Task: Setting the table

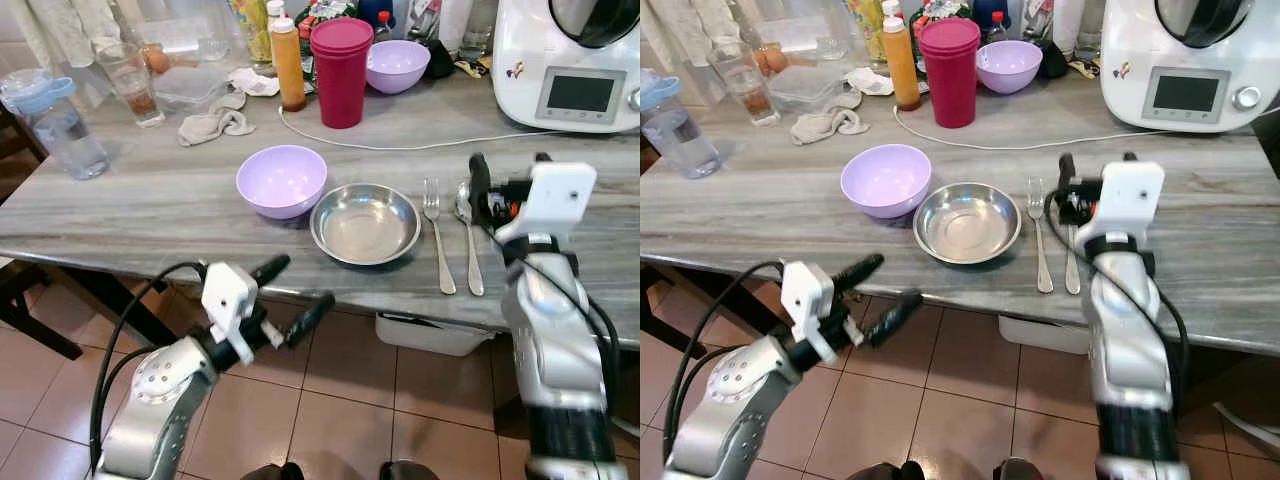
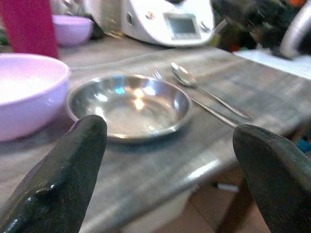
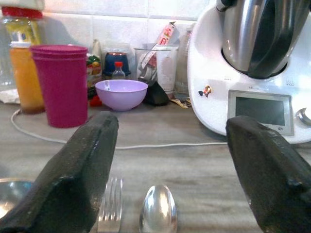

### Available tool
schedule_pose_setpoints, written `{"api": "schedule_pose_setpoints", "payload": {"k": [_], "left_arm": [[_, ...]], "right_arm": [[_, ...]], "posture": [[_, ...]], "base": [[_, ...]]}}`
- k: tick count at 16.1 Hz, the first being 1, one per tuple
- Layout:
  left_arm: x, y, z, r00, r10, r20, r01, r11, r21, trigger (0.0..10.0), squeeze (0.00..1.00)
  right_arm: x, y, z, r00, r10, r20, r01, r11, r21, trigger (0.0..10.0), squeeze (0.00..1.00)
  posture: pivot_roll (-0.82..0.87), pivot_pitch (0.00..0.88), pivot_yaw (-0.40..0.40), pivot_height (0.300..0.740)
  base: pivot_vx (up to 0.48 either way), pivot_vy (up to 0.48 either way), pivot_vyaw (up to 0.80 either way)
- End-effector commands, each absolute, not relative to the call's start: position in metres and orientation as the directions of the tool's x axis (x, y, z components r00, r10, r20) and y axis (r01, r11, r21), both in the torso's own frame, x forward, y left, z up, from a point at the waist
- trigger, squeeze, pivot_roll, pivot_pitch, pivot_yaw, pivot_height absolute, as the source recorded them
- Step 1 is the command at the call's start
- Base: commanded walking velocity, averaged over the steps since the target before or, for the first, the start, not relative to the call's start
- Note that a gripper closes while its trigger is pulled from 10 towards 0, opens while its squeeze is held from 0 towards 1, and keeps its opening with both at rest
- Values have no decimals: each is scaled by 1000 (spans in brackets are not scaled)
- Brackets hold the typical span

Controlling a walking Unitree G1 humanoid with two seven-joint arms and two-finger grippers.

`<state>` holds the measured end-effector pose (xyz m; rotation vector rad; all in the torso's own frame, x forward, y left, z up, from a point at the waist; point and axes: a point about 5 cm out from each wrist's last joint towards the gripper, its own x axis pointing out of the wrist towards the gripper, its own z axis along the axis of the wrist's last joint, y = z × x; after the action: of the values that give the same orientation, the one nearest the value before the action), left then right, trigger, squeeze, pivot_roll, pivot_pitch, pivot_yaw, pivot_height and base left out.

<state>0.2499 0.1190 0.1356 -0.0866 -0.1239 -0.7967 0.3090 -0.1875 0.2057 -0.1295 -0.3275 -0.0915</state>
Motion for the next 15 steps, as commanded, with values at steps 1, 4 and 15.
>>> {"api": "schedule_pose_setpoints", "payload": {"k": [1,4,15], "left_arm": [[256,125,134,758,-637,137,646,763,-25,10000,0],[266,136,123,889,-451,81,453,892,-5,10000,0],[281,148,120,970,-240,29,240,971,22,10000,0]], "right_arm": [[296,-180,204,935,-40,354,100,983,-155,10000,1000],[276,-184,192,945,5,327,83,964,-253,10000,1000],[277,-181,178,969,-7,246,58,978,-202,10000,0]], "posture": [[-192,126,94,740],[-197,125,98,740],[-196,118,95,740]], "base": [[0,0,0],[0,0,0],[0,0,-539]]}}
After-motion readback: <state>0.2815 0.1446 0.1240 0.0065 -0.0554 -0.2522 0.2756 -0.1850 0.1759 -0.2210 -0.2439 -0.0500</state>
